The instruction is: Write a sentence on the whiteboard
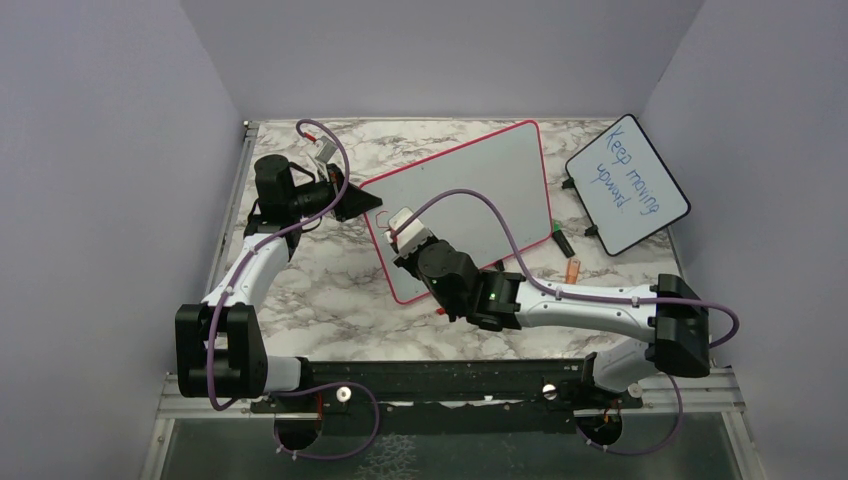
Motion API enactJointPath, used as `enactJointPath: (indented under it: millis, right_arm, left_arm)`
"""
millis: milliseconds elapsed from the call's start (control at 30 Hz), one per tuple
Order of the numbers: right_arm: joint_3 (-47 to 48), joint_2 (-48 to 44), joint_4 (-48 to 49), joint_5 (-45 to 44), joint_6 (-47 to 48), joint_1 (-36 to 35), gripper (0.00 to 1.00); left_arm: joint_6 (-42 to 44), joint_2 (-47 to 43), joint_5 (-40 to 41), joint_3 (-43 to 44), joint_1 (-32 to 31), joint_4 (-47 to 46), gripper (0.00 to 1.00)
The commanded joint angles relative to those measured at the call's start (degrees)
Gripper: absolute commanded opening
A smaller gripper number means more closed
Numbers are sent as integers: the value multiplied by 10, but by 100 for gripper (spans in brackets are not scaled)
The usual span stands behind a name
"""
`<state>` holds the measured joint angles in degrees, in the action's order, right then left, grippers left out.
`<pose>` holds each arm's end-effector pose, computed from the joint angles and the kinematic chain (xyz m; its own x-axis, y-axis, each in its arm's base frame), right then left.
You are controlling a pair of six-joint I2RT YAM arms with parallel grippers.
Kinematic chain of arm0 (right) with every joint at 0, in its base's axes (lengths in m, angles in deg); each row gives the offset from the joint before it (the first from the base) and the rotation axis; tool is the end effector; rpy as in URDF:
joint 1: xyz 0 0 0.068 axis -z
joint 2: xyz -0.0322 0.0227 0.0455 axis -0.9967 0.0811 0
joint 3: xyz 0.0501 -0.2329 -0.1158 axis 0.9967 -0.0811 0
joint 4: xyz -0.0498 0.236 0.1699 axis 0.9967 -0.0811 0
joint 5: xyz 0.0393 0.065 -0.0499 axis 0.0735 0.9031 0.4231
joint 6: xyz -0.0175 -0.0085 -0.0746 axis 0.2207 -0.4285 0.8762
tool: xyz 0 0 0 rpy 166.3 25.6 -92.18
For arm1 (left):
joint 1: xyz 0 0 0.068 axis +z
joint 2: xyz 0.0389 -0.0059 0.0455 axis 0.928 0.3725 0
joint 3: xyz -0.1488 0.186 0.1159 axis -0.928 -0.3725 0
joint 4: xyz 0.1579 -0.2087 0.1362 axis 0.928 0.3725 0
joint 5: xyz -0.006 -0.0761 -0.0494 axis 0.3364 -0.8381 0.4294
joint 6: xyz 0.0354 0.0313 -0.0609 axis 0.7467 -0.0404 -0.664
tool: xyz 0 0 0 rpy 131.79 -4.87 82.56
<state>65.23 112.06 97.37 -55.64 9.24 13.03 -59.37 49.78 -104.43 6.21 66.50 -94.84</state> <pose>0.1624 0.3682 0.2852 0.0315 -0.3994 -0.9162 -0.5323 0.7692 -0.3536 0.3385 -0.0674 0.2630 -0.4851 -0.1310 -0.8646 0.7584 0.4292 -0.4905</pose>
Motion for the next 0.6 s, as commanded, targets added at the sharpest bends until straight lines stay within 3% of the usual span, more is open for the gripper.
enactJointPath:
  millis: [0,567]
  right_arm:
    - [-2,11,26,-18,6,0,1]
    - [7,37,23,-22,5,0,1]
  left_arm:
    - [59,7,37,-8,-11,33,0]
    - [58,9,37,-8,-12,33,0]
